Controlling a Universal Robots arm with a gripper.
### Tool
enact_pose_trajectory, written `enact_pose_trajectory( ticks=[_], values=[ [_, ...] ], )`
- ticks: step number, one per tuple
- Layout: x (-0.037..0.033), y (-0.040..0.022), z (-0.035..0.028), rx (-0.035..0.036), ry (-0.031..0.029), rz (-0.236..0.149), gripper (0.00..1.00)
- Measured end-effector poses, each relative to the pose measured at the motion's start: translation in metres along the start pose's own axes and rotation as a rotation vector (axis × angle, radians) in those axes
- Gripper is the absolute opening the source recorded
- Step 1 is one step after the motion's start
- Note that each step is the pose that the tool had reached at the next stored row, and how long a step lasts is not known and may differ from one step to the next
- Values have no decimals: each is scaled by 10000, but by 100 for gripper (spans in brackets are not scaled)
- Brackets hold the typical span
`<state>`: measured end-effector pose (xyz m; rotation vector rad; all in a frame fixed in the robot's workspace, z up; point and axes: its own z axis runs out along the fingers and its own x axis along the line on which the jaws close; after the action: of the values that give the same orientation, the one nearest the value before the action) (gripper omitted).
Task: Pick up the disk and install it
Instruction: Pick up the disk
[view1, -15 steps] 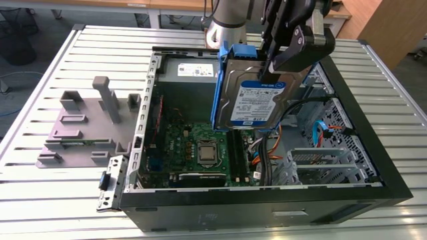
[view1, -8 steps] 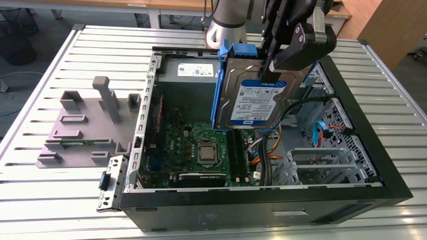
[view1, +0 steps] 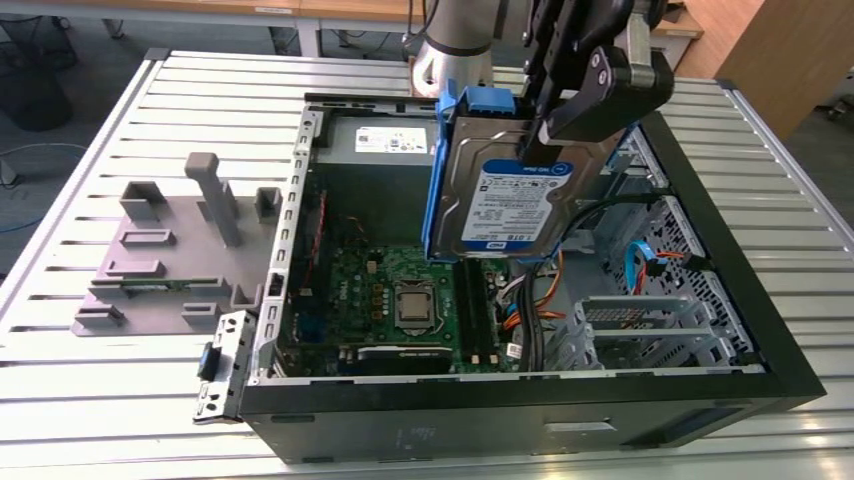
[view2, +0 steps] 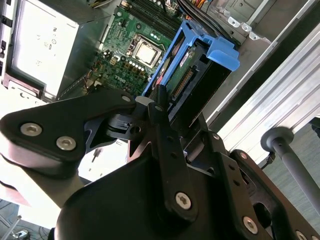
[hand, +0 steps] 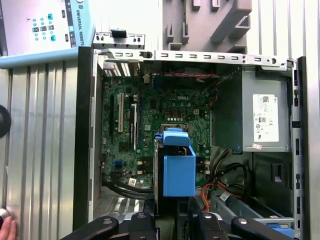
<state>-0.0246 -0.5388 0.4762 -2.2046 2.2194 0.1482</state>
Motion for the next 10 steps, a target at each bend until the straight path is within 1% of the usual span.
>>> enact_pose_trajectory(
  ticks=[3,10],
  values=[
    [30,0,-2,0,0,1,35],
    [127,0,-9,0,0,1,35]
  ],
)
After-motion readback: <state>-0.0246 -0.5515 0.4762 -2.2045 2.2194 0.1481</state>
